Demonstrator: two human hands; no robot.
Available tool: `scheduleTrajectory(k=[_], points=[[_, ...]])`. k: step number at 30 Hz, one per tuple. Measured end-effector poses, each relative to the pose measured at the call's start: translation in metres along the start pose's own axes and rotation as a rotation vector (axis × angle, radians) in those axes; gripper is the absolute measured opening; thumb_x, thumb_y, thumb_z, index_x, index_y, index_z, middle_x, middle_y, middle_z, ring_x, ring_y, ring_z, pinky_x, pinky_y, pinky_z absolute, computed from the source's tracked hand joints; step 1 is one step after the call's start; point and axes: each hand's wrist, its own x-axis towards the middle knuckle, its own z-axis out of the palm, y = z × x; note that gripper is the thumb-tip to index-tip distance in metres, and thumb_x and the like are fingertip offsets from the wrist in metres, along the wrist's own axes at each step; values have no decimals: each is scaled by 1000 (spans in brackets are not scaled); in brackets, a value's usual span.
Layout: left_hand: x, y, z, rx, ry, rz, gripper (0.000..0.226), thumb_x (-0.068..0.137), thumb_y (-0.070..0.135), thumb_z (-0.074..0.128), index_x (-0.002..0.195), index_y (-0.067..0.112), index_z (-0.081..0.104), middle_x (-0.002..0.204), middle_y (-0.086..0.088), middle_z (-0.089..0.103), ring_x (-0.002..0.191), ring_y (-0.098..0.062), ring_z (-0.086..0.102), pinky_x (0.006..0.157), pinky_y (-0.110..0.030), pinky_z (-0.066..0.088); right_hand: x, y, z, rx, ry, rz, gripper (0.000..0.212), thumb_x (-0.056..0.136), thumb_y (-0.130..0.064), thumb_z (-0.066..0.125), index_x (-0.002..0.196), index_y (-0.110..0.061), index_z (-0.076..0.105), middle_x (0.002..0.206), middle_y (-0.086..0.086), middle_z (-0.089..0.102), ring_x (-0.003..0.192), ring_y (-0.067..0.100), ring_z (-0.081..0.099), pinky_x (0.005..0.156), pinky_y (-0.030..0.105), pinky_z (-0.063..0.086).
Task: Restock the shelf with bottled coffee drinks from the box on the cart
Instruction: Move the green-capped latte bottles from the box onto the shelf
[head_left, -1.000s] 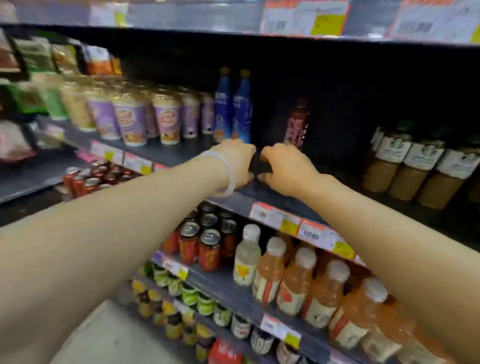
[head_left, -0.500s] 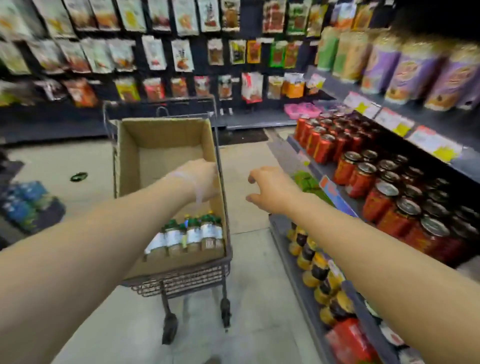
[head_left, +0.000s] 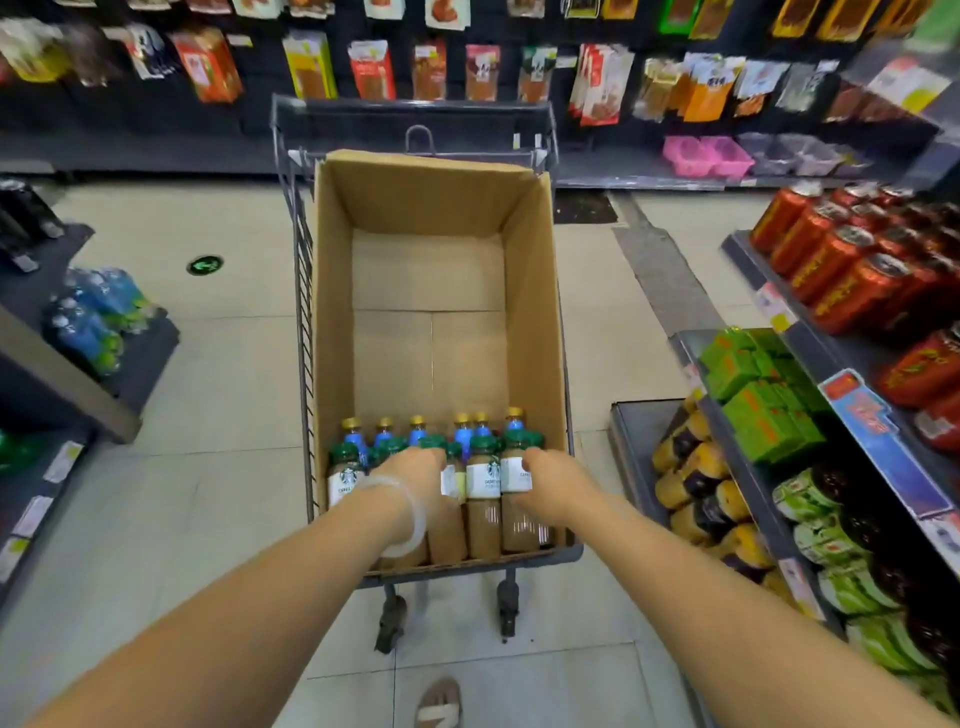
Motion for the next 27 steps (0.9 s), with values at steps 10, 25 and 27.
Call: scheduleTrajectory(k=[10, 25, 27], points=[[92, -6, 39, -162, -126, 50, 51, 88, 33, 59, 133, 16, 42, 133, -7, 51, 120, -25, 52, 95, -31, 45, 89, 28, 64, 453, -57, 359, 61, 77, -23, 74, 128, -8, 45, 129, 9, 55, 117, 24, 55, 93, 28, 44], [137, 22, 75, -347, -135, -176, 53, 87, 23, 59, 132, 9, 36, 136, -11, 43, 125, -26, 46, 99, -32, 40, 91, 29, 47, 681, 157, 447, 47, 70, -39, 75, 104, -19, 50, 106, 3, 63, 99, 23, 61, 84, 39, 52], [143, 28, 77, -324, -95, -240, 46, 89, 22, 57, 128, 7, 39, 133, -11, 46, 121, -26, 51, 96, -31, 43, 87, 33, 32, 689, 205, 435, 44, 70, -39, 75, 98, -23, 45, 97, -2, 59, 96, 21, 60, 82, 40, 52]])
